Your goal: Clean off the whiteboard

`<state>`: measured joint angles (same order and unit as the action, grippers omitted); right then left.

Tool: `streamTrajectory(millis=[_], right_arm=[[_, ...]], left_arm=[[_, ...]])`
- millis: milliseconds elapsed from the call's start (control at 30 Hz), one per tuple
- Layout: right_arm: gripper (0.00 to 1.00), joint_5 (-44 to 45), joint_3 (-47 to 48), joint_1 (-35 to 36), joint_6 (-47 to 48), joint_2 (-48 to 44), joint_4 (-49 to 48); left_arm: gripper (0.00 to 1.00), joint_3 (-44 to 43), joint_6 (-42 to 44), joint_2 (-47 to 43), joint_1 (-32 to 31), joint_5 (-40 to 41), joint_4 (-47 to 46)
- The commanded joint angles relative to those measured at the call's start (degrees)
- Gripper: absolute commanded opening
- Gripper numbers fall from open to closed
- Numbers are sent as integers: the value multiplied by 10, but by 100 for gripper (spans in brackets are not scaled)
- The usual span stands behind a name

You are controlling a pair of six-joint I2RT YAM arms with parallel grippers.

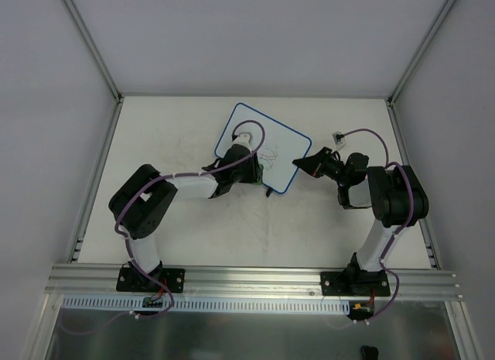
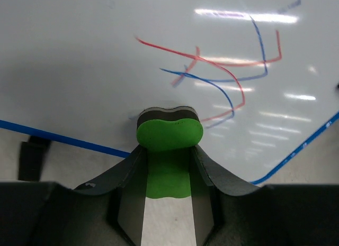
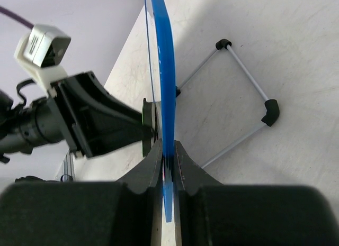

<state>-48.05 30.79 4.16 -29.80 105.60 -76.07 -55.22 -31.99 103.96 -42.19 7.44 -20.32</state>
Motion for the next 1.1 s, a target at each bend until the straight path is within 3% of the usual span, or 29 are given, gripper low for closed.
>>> streamTrajectory(millis=[0, 300, 500, 900, 1067], right_arm=[[0, 0, -3, 0, 18, -10, -117], [0, -1, -5, -1, 18, -12, -117], [0, -3, -2, -1, 17, -9, -117], [0, -3, -2, 0, 15, -9, -117], [0, -3, -2, 0, 15, -10, -117]], left_arm=[[0, -20, 19, 11, 76, 13, 55], [0, -105, 48, 23, 146, -7, 92], [0, -125, 46, 39, 145, -45, 90], [0, -61, 83, 31, 3, 20, 39], [0, -45, 147, 51, -48, 6, -6]])
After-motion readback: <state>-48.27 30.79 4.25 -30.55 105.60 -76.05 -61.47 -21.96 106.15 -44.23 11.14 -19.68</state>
